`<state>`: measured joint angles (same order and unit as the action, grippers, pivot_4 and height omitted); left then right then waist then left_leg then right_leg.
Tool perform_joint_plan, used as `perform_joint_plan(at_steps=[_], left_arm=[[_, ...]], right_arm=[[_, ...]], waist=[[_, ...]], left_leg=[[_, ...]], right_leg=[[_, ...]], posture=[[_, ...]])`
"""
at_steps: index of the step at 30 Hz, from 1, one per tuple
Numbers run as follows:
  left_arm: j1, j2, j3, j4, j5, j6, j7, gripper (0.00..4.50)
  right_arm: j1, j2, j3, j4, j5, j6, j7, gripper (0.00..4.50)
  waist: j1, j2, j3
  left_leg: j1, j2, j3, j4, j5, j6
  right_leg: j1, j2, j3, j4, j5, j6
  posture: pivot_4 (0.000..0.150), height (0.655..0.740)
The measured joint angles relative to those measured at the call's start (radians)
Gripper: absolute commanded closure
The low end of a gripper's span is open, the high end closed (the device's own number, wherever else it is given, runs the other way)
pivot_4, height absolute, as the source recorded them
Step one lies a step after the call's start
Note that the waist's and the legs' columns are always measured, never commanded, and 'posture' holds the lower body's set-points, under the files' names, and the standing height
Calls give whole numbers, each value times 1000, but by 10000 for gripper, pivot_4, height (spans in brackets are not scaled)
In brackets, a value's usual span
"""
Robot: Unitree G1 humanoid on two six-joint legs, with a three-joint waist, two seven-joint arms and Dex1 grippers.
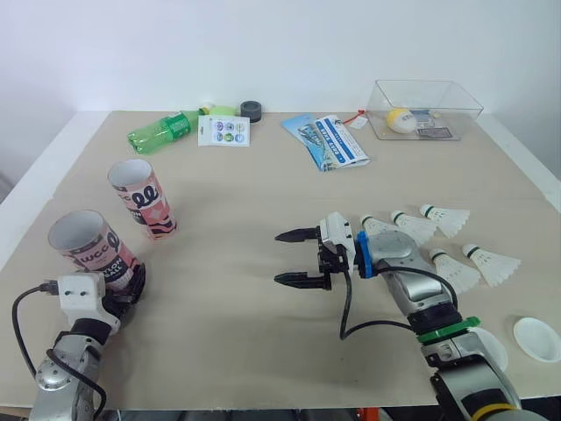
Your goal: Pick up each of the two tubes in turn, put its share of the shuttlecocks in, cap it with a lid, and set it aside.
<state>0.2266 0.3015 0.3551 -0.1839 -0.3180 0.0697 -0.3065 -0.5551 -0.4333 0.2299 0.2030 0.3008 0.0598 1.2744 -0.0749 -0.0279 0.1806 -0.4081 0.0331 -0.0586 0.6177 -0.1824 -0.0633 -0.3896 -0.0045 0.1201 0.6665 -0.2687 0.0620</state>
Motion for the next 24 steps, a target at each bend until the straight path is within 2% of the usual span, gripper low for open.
perform_joint_plan(at_steps=[8, 14, 21, 24], left_arm=[[15, 5, -8, -14, 13, -8, -15, 9475], [113, 58, -65, -100, 48, -40, -85, 9475], [91, 185, -121, -102, 52, -50, -235, 9475], [16, 253, -187, -101, 42, -23, -343, 9475]], right_arm=[[10, -9, -4, -29, 3, 19, -16, 0], [78, -25, -49, -138, 43, 86, -69, 0], [121, -28, -77, -200, 79, 116, -100, 0], [121, -31, -77, -200, 79, 112, -100, 0]], waist=[[0, 0, 0], [2, 0, 0], [4, 0, 0], [7, 0, 0]], left_leg=[[0, 0, 1, 0, 0, 0], [-2, -2, 0, -1, -2, -2], [-2, -3, 1, -1, -2, -2], [-2, -3, 1, -1, -2, -2]], right_leg=[[0, 0, 0, 0, 0, 0], [-1, -3, 1, 0, -5, 2], [-1, -4, 1, -1, -5, 2], [-1, -4, 1, -1, -5, 2]], posture=[[1500, 7400], [1500, 7400], [1500, 7400], [1500, 7400]])
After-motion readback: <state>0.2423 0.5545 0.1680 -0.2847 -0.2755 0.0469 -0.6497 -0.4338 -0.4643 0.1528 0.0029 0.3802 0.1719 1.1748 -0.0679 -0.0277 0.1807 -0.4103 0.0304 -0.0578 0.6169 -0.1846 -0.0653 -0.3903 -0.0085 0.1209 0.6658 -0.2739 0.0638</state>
